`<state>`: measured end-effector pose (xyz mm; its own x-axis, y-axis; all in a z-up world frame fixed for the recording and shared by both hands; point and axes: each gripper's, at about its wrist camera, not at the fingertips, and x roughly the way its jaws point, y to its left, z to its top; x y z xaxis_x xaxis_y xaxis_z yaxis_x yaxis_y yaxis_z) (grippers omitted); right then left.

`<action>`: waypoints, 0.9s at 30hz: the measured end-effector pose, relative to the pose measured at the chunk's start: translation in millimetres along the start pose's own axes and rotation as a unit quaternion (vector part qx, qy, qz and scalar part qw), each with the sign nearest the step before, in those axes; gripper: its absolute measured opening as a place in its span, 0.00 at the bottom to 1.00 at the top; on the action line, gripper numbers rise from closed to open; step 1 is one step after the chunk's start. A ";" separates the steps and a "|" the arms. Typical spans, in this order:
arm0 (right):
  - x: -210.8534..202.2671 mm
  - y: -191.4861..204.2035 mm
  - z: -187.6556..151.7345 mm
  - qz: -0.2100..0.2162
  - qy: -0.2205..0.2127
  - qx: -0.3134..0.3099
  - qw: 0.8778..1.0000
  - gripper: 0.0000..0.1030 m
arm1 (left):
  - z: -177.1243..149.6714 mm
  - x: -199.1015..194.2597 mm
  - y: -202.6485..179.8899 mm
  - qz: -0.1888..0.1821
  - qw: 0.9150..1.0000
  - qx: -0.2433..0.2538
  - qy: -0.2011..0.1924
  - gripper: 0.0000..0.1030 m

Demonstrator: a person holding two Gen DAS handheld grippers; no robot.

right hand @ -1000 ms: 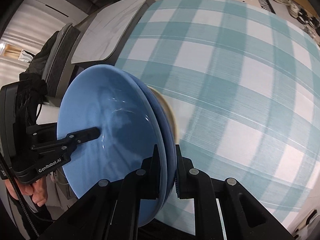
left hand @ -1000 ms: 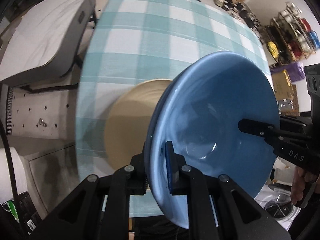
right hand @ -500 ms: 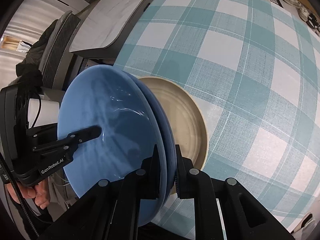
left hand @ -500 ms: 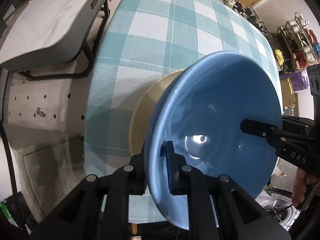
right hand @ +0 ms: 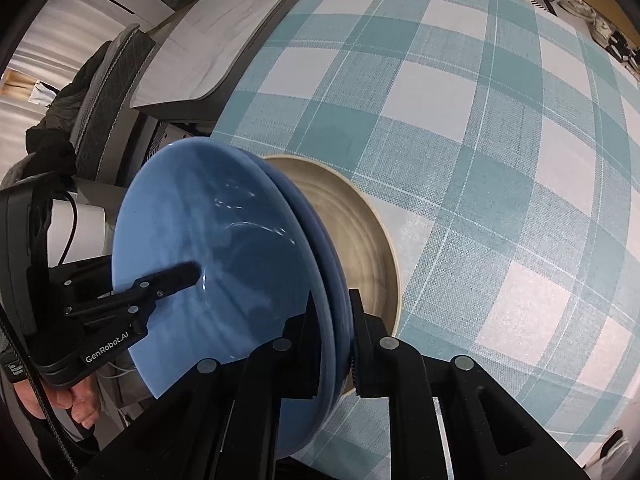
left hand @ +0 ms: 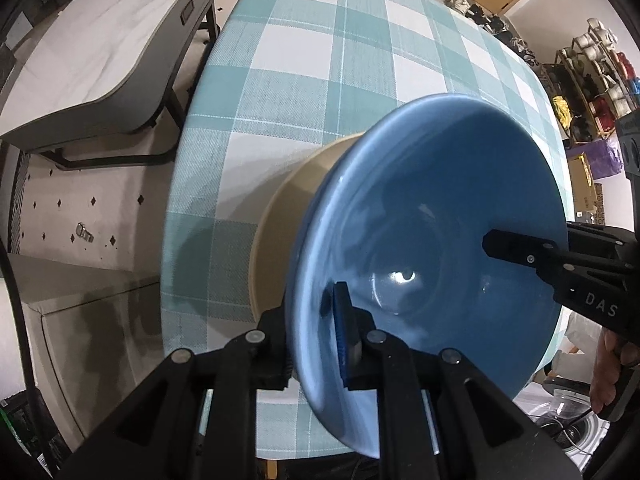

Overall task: Organize plates and bowls
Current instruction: 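Carry the blue bowl stack with both tools over the cream plates, then lower the bowl stack onto the cream plates and open both tools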

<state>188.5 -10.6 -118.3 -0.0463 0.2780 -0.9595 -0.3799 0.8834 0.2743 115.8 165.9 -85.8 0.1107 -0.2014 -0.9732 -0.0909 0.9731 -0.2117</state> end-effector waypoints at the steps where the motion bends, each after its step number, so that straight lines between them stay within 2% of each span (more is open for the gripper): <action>1: -2.4 0.0 -1.1 0.000 -0.001 0.000 1.000 0.13 | 0.5 -0.6 1.0 0.003 1.000 -0.003 -0.004 0.17; 2: -4.0 0.4 -0.3 0.000 -0.004 0.000 1.000 0.13 | 0.8 -1.2 2.4 0.005 1.000 -0.007 -0.007 0.22; 3: -6.7 0.5 0.2 -0.001 -0.011 0.001 1.000 0.15 | 0.9 -1.7 3.7 0.011 1.000 -0.012 -0.009 0.37; 4: -11.6 1.7 0.3 -0.001 -0.023 -0.002 1.000 0.17 | 0.2 -2.2 4.8 0.016 1.000 -0.016 -0.011 0.45; 5: -13.8 3.5 1.0 0.000 -0.030 -0.006 1.000 0.20 | -0.9 -4.6 6.0 0.026 0.999 -0.021 -0.022 0.49; 7: -20.7 5.5 0.1 -0.012 -0.049 -0.009 0.999 0.30 | -2.9 -9.1 5.0 0.034 0.999 -0.019 -0.038 0.49; 9: -31.2 8.1 -4.4 -0.043 -0.080 -0.013 0.996 0.53 | -4.6 -13.9 4.8 0.034 0.998 -0.022 -0.045 0.49; 11: -41.9 8.6 -8.4 -0.053 -0.112 -0.014 0.992 0.54 | -7.1 -22.4 6.4 0.036 0.998 -0.029 -0.052 0.49; 14: -65.0 8.1 -17.7 -0.043 -0.163 -0.017 0.986 0.56 | -17.2 -49.6 8.6 0.040 0.993 -0.039 -0.099 0.53; 16: -84.5 7.0 -30.8 -0.022 -0.203 -0.014 0.979 0.68 | -30.4 -70.6 8.9 0.049 0.987 -0.049 -0.148 0.61; 17: -93.3 8.2 -39.2 -0.021 -0.224 -0.018 0.974 0.76 | -36.0 -76.7 8.4 0.049 0.984 -0.052 -0.163 0.71; 18: -98.6 8.5 -44.0 -0.022 -0.236 -0.021 0.971 0.80 | -45.1 -85.6 5.7 0.049 0.979 -0.054 -0.190 0.79; 23: -118.9 17.3 -90.1 -0.009 -0.307 -0.039 0.951 0.81 | -84.1 -114.2 -20.2 0.052 0.955 -0.035 -0.291 0.81; 25: -120.9 18.3 -108.9 0.003 -0.327 -0.035 0.944 0.86 | -98.5 -122.7 -32.3 0.059 0.942 -0.029 -0.328 0.82; 27: -122.8 21.1 -126.4 -0.001 -0.342 -0.038 0.939 0.95 | -112.8 -127.8 -46.6 0.074 0.929 -0.015 -0.362 0.84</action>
<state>69.5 -73.7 -2.9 0.5490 0.4766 -0.6866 -0.4461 0.8618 0.2416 -5.8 133.6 38.3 0.7309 0.0737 -0.6785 -0.1847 0.9784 -0.0927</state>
